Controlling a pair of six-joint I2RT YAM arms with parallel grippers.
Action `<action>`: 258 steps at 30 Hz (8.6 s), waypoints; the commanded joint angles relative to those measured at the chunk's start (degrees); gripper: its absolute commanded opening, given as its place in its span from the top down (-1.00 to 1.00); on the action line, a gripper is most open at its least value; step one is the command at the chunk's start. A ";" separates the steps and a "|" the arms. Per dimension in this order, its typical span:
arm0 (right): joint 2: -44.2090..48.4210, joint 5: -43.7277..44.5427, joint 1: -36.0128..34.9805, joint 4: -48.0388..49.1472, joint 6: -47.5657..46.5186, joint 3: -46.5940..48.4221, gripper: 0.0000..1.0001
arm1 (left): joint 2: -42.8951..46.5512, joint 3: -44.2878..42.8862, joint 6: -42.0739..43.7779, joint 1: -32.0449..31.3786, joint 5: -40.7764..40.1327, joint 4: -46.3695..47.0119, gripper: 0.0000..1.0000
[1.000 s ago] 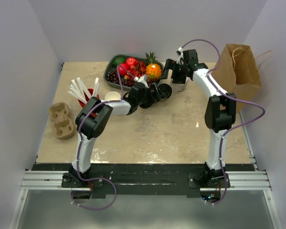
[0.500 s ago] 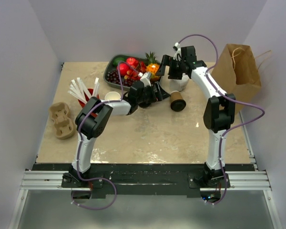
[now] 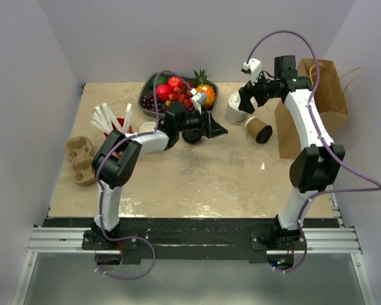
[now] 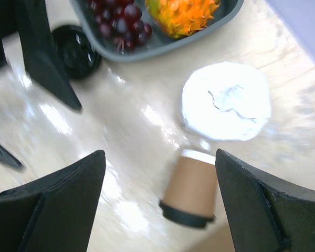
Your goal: Pack the takeout coffee
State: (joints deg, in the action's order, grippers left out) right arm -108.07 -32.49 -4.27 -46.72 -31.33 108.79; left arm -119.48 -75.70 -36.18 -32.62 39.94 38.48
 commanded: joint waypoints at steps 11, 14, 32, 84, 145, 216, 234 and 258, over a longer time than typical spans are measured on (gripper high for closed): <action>-3.63 31.16 -1.44 4.17 -13.85 -8.25 -0.98 | 16.10 3.62 26.94 0.54 4.18 -12.89 -0.78; -6.88 34.15 -1.53 6.63 -14.89 -7.54 -0.98 | 19.80 5.73 30.73 1.24 3.21 -15.88 -0.78; -15.86 47.70 -2.40 5.33 -16.05 -3.85 -0.60 | 28.87 11.10 35.57 4.41 2.33 -24.94 -0.77; -3.99 -30.44 -0.56 19.03 66.84 -20.81 -0.38 | 19.37 3.98 39.00 -9.04 -22.63 -23.80 0.35; 28.29 -9.14 -23.45 -26.49 -47.00 -40.28 -0.79 | 42.30 29.63 46.63 3.10 4.87 -34.27 -0.54; 1.73 -18.23 6.21 3.31 15.61 -16.24 -0.98 | -9.45 15.23 43.74 -13.96 -20.78 55.20 -0.65; -3.90 -15.15 0.76 -7.07 10.50 -19.06 -0.98 | -8.67 19.18 43.66 -13.70 -20.52 61.54 -0.60; 7.34 7.87 -12.68 -2.59 11.47 -27.23 -0.18 | -6.64 19.36 43.04 -13.35 -21.13 58.73 -0.61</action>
State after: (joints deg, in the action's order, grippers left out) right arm -105.78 -29.02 -12.38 -48.34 -19.22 82.61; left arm -128.66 -56.01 5.76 -46.33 20.10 74.52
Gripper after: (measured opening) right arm 0.801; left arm 0.795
